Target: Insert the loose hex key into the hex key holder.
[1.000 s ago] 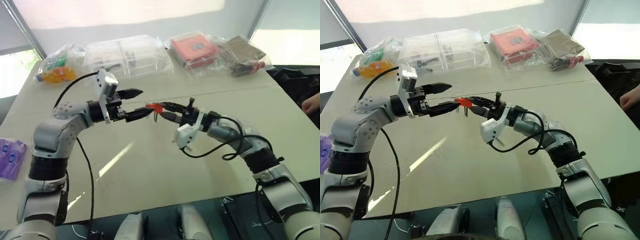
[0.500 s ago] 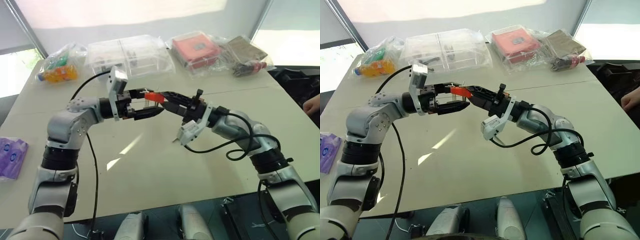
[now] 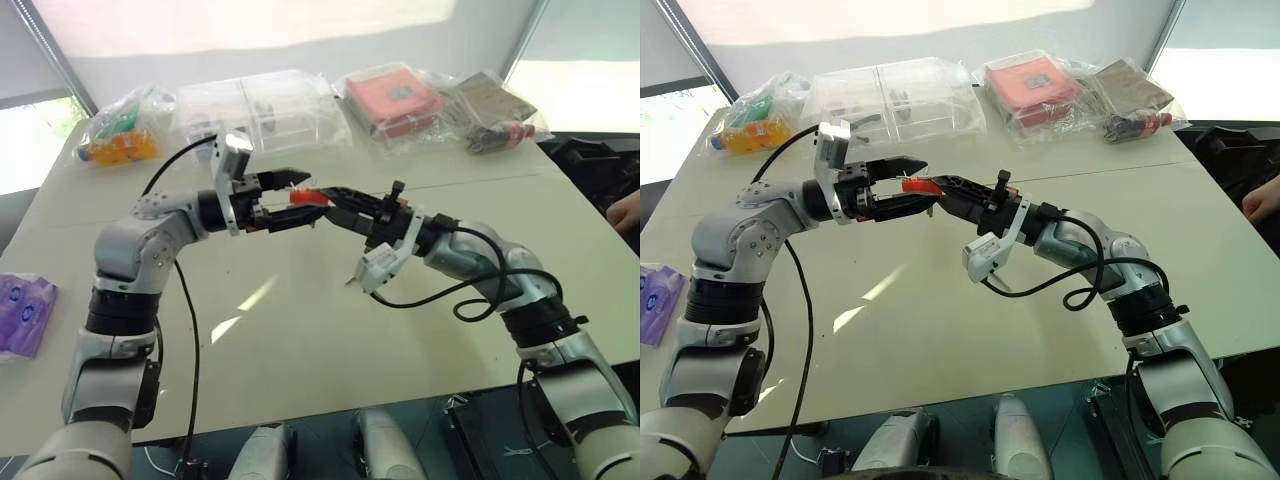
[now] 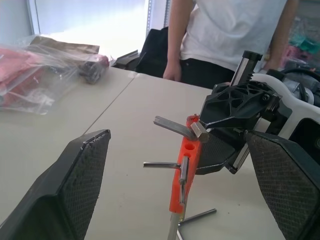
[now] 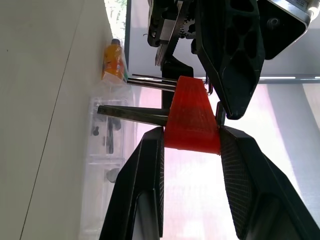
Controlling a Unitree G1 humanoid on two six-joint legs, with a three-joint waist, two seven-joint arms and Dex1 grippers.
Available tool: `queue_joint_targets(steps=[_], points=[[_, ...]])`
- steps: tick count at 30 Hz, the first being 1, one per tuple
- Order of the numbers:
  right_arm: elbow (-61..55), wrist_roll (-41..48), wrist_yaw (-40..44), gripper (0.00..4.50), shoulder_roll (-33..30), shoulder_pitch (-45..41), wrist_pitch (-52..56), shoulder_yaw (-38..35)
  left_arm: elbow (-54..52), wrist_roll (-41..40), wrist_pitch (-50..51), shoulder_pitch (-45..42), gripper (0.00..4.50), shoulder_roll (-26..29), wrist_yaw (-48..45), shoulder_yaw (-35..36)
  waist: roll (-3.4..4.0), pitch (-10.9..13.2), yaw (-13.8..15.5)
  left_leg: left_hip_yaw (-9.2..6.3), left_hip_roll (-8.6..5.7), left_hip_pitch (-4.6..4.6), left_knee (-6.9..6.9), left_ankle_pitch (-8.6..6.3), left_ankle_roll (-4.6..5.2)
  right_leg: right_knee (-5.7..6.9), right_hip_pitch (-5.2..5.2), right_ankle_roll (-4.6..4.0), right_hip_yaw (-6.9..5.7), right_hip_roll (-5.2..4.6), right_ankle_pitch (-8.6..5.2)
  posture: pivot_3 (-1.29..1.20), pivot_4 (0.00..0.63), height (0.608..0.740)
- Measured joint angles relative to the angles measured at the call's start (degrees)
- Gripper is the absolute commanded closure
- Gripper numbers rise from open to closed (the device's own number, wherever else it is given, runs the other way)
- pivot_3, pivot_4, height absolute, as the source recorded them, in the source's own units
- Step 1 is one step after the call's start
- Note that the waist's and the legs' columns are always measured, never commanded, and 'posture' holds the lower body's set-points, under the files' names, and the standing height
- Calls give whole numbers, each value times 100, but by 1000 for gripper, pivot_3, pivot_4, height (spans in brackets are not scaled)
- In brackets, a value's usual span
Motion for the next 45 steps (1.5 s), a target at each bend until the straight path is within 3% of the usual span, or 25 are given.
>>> queue_joint_targets(steps=[1, 2, 3, 10, 24, 25, 30, 36, 39, 42, 45], points=[[0, 0, 5, 3502, 0, 2, 0, 0, 1, 1, 0, 0, 0, -10, -3, -1, 0, 0, 1, 0, 0, 0, 0, 0, 0, 0, 0, 0, 0, 0, 0, 0, 150, 740], [0, 1, 11, 3502, 0, 4, 2, 0, 3, 6, -3, 0, 549, -13, -8, -6, 0, 0, 1, 0, 0, 0, 0, 0, 0, 0, 0, 0, 0, 0, 0, 0, 150, 740], [0, 2, 26, 3502, 0, 5, 5, 0, 11, 20, -11, 0, 808, -13, -14, -19, 0, 0, 0, 0, 0, 0, 0, 0, 0, 0, 0, 0, 0, 0, 0, 0, 150, 740], [-6, 7, 67, 3502, -2, 12, 37, -4, 97, 124, -40, 4, 4238, -21, -200, -118, 0, 0, 2, 0, 0, 0, 1, 0, 0, 0, 0, 0, 0, 0, 0, 0, 150, 740], [-51, 28, 171, 3502, -29, 50, 93, -4, 171, 143, -40, 6, 4284, -49, -229, -163, 0, 0, -1, 0, 0, 0, 2, 0, 0, 1, 0, 0, 0, 0, 0, 0, 150, 740], [-51, 42, 197, 2438, -33, 50, 98, -4, 176, 147, -40, 6, 4284, -52, -228, -170, 0, 0, -2, 0, 0, 0, 2, 0, 0, 1, 0, 0, 0, 0, 0, 0, 150, 740], [-52, 200, 387, 42, -46, 69, 157, -2, 190, 338, -169, 6, 4284, -70, -157, -226, 0, 0, -2, 0, 0, 0, 2, 0, 0, 1, 0, 0, 0, 0, 0, 0, 150, 740], [-55, 680, 1054, 42, -229, 284, 460, 4, 132, 508, -339, 66, 4284, -72, -80, -242, 0, 0, 3, 0, 0, 0, 3, 0, 0, 1, 2, 0, 0, -1, 0, 0, 150, 740], [-289, 1871, 1976, 42, -145, 661, 1838, -203, -39, 595, -425, 244, 4284, -69, 39, -243, -1, 0, 4, -3, 2, -1, 4, 0, 1, 0, 6, 0, 0, -2, 0, 0, 150, 740], [-1120, 3349, 2997, 42, 59, 915, 4726, -624, -226, 616, -423, 369, 4284, -84, 212, -235, -1, 0, 22, -6, 2, -3, 10, -2, 4, 2, 6, 0, 1, -4, 0, 0, 150, 740], [-2117, 4406, 3921, 42, -402, 936, 7565, -747, -427, 610, -414, 436, 4284, -108, 359, -222, 0, 0, 64, -12, 2, -3, 10, -8, 15, -1, 8, 0, -2, -6, 0, 0, 150, 740]])
